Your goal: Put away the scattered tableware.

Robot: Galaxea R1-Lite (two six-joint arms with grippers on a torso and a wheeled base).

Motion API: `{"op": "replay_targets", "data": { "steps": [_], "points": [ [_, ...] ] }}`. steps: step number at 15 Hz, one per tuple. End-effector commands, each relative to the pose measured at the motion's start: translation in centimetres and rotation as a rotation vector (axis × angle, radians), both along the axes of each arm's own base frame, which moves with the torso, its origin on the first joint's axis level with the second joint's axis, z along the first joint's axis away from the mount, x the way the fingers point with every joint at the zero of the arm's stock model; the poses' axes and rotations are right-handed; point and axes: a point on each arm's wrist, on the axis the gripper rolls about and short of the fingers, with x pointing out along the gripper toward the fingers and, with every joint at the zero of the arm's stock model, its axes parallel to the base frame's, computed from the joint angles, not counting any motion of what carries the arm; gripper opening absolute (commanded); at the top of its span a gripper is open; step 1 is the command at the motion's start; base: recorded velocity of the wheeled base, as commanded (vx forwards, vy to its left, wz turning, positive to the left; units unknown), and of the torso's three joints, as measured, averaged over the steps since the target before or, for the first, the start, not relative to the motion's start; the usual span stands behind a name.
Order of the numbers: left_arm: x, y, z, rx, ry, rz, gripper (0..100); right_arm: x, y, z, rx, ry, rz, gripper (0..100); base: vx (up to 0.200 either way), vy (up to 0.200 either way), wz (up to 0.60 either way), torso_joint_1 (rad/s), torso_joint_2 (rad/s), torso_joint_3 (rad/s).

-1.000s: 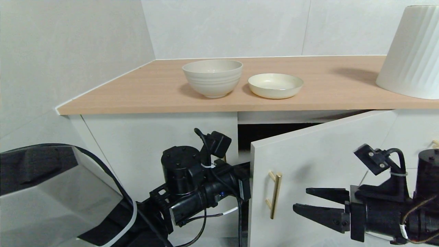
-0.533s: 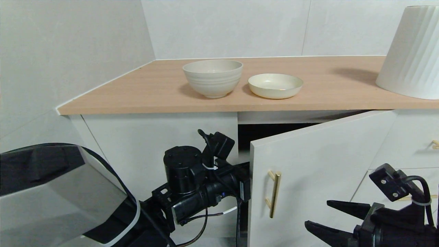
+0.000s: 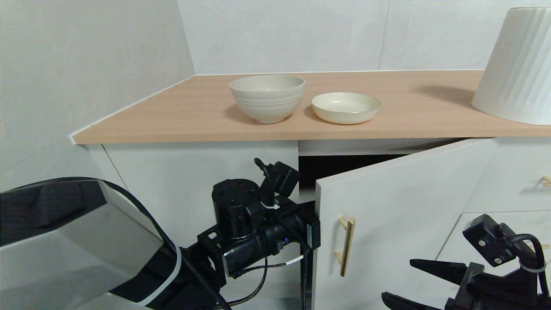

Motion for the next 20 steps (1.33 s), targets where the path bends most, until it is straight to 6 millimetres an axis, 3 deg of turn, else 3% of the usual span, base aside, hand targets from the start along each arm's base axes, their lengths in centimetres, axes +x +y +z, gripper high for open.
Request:
{"op": "replay_targets", "data": {
  "steps": [1, 3, 9, 20],
  "points": [
    [0.1, -0.1, 0.2, -0.002, -0.002, -0.002, 0, 0.0, 0.1, -0.1, -0.003, 0.005, 0.007, 100, 0.000, 0.000, 0.00, 0.000, 0.00, 0.000],
    [0.1, -0.1, 0.1, 0.000, 0.000, -0.002, 0, -0.1, 0.1, -0.1, -0.005, 0.005, 0.007, 100, 0.000, 0.000, 0.00, 0.000, 0.00, 0.000],
    [0.4, -0.5, -0.6, 0.010, 0.011, -0.005, 0, 0.0, 0.1, -0.3, -0.009, 0.011, 0.008, 100, -0.200, 0.000, 0.00, 0.001, 0.00, 0.005],
    [1.7, -1.8, -2.0, 0.014, 0.016, -0.005, 0, 0.0, 0.2, -0.5, -0.017, 0.019, 0.008, 100, -0.018, 0.000, 0.00, 0.000, 0.00, 0.000]
  ]
}}
